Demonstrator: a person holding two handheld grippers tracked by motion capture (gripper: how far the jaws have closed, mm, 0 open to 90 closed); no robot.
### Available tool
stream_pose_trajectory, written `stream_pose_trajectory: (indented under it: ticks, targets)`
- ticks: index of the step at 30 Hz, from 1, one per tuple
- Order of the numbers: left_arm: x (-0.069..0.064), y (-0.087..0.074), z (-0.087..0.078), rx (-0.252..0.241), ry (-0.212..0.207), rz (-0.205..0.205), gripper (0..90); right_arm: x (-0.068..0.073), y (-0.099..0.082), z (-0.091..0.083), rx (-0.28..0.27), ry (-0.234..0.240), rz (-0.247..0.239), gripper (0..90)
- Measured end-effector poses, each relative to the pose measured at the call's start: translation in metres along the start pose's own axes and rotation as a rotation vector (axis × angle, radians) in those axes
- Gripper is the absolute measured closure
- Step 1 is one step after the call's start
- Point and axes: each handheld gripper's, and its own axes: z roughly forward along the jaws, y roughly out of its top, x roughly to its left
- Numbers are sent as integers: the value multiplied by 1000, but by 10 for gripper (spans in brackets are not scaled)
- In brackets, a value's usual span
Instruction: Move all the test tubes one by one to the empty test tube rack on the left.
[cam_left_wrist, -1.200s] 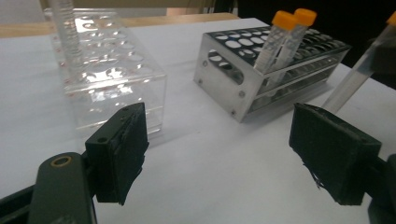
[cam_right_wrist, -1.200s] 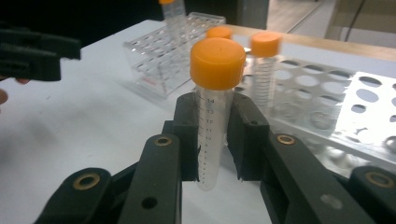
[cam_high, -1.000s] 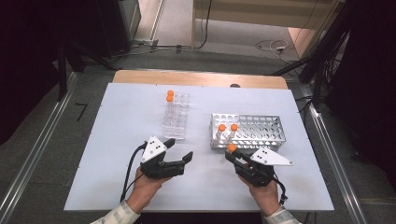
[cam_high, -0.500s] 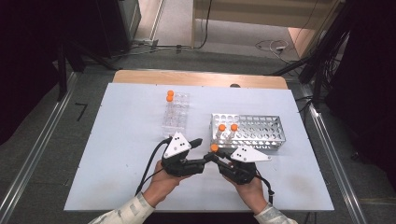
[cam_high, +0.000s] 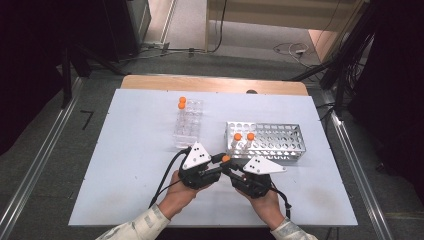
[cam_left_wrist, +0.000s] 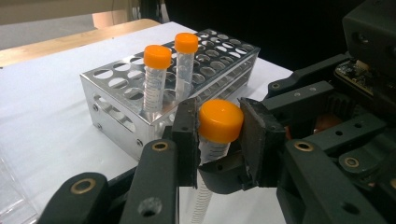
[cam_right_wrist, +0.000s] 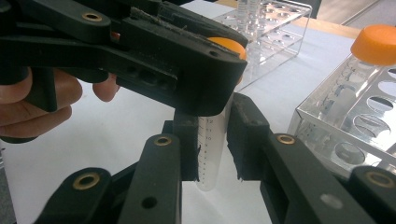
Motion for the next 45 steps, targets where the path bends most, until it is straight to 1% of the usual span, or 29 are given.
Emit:
stream_pose_trajectory:
  ticks: [5,6,8,13,15,17,20,23,26,32,35,39,44,45]
  targets:
    - [0,1,-1,3,3,4,692,0,1,-1,-1,7,-1,711]
    - [0,1,-2,0,5,5,693,-1,1,-1,-1,9,-3,687]
    - [1,2,-2,-1,5,0,693,-1,1,-1,-1,16,1,603]
    - [3,2,-4,1,18,-1,694,-4,1,-4,7,20,16,444]
    - [5,2,-6,-3,24,-1,693,-5,1,-6,4,15,25,388]
    - [8,3,-9,-6,31,-2,693,-7,1,-9,2,2,37,354]
    - [13,3,-12,-14,41,-21,693,-11,1,-11,-1,-21,53,298]
    - [18,3,-15,-11,54,-30,693,-16,0,-15,-6,-36,67,269]
    - [23,3,-18,-18,64,-42,693,-20,-1,-18,-10,-47,75,254]
    - [33,5,-26,-38,88,-66,693,-28,-5,-26,-6,-63,96,231]
    - [39,7,-32,-53,107,-83,693,-32,-7,-31,-7,-72,100,223]
    - [48,11,-41,-69,129,-101,693,-38,-10,-38,-7,-79,114,223]
    - [62,17,-53,-94,148,-142,694,-42,-14,-46,-5,-89,127,223]
    - [64,18,-55,-96,154,-142,693,-43,-15,-47,-5,-92,130,223]
